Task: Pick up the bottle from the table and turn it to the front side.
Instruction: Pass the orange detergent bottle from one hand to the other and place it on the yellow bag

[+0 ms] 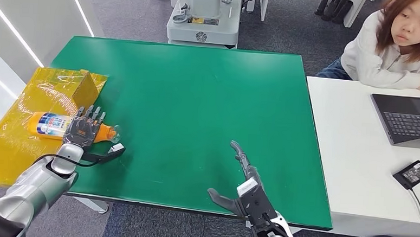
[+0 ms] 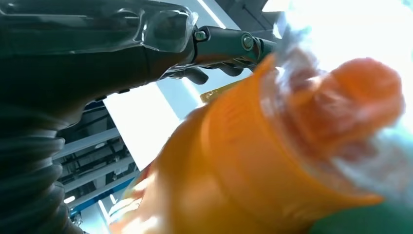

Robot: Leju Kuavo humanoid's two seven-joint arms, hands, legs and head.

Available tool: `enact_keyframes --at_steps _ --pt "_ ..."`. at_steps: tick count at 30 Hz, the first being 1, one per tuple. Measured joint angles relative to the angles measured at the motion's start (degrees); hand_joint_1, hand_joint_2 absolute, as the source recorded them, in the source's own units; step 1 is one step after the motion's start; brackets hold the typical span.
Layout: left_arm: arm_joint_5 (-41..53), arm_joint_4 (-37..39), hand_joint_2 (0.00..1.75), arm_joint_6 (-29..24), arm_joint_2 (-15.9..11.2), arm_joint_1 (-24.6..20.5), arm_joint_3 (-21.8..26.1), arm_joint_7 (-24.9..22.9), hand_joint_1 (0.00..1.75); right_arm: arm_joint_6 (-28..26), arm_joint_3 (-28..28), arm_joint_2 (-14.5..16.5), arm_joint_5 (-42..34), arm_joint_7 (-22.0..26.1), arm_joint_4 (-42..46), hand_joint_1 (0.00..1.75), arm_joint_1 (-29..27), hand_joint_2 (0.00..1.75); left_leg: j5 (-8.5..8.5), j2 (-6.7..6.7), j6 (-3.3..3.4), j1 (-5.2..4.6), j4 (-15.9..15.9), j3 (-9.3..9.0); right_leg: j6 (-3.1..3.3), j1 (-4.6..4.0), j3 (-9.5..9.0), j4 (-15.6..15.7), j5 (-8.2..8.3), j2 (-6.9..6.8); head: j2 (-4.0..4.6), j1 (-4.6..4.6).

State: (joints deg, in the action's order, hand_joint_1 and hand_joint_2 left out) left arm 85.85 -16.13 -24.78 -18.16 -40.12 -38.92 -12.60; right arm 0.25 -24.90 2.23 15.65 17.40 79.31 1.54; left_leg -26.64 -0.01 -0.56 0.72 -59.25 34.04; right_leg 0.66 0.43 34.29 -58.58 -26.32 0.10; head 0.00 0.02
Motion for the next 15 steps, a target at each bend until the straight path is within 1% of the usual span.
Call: enact_keyframes --at_steps 6,9,10,11,13,15 --pt "-0.16 -0.01 1.75 -2.11 0.74 0.74 2.08 1.27 0.00 -0.11 0.04 0.00 0.03 0.21 0.03 0.00 -0.78 1.75 0.00 0.00 0.00 0.00 0.00 -0.02 0.00 0.00 0.00 0.01 0.00 0.00 0.00 0.00" --pt "-2.10 -0.14 1.75 -5.61 2.15 1.46 5.44 4.02 0.00 -0.32 0.15 0.00 0.22 0.21 0.51 0.00 -1.84 1.75 0.00 0.01 0.00 -0.01 -0.01 -0.01 0.00 0.01 0.01 0.02 0.00 -0.02 0.00 0.01" --pt "-3.65 -0.27 1.75 -7.02 2.89 1.74 7.03 5.84 0.00 -0.47 0.23 0.00 0.36 0.19 0.71 0.00 -2.13 1.75 0.00 0.01 0.00 -0.01 -0.01 -0.01 0.00 0.01 0.02 0.03 0.00 -0.02 0.00 0.01" --pt "-6.10 -0.59 1.75 -8.47 3.83 2.02 8.93 8.61 0.00 -0.72 0.37 0.00 0.52 0.15 0.95 0.00 -2.39 1.75 0.00 0.02 0.00 -0.02 -0.02 -0.01 -0.01 0.01 0.02 0.03 0.00 -0.02 0.00 0.01" --pt "-11.66 -1.55 1.75 -10.65 6.07 2.49 12.99 14.93 0.00 -1.18 0.66 0.01 0.71 0.07 1.44 0.00 -2.79 1.75 0.00 0.03 0.01 -0.03 -0.03 0.01 -0.01 0.03 0.02 0.05 0.01 -0.04 0.00 -0.01" --pt "-17.35 -3.01 1.75 -11.76 8.58 3.08 16.90 21.40 0.00 -1.36 0.90 0.01 0.74 0.03 1.78 0.00 -3.01 1.75 -0.01 0.03 0.01 -0.05 -0.03 0.01 -0.03 0.06 0.01 0.06 0.02 -0.03 0.00 0.00"
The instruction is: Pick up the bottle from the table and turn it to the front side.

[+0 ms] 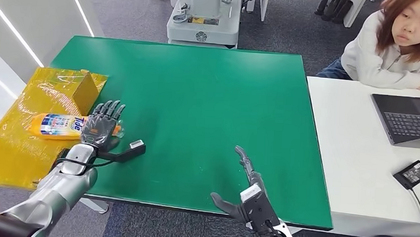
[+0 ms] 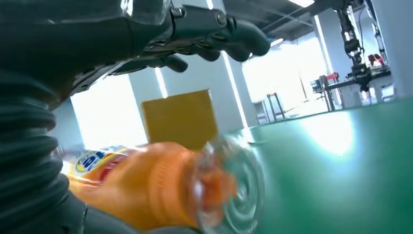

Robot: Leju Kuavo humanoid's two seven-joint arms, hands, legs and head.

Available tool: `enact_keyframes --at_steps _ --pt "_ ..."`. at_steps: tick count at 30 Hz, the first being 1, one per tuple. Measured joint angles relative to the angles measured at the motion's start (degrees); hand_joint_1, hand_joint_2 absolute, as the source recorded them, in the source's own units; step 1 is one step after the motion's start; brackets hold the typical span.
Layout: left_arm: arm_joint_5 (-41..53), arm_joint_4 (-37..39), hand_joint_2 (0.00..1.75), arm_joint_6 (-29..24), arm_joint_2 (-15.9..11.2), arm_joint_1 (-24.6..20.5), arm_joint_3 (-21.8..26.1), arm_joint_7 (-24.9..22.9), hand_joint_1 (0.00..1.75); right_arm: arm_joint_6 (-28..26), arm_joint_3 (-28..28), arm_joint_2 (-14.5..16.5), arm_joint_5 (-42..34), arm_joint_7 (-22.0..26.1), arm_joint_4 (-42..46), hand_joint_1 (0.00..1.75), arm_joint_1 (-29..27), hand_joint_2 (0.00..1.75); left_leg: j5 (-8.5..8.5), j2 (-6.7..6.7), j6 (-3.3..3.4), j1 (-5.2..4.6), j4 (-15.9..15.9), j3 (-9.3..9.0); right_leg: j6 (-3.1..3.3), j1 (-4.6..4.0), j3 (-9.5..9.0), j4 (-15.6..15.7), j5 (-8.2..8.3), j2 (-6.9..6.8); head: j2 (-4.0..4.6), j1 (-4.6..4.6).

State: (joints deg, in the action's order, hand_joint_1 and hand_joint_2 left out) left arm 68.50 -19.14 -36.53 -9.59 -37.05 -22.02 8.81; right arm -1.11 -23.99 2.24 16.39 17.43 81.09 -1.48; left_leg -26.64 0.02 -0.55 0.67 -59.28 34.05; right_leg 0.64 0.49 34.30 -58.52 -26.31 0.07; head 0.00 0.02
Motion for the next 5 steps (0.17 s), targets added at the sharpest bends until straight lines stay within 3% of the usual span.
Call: enact_keyframes --at_steps 3,5 --pt "-7.32 -3.42 1.75 -0.57 4.20 1.53 5.10 8.01 0.00 -0.16 0.37 0.00 -0.01 0.00 0.19 0.00 -0.19 1.75 0.00 0.02 0.01 -0.03 -0.01 0.01 -0.01 0.04 -0.01 0.01 0.01 -0.01 0.00 0.00" --pt "-9.17 -5.71 1.75 -0.94 6.17 2.55 6.97 10.08 0.00 -0.32 0.61 0.00 -0.01 0.01 0.22 0.00 -0.21 1.75 -0.01 0.03 0.01 -0.03 -0.01 0.01 -0.01 0.05 -0.02 0.02 0.01 -0.02 0.00 -0.02"
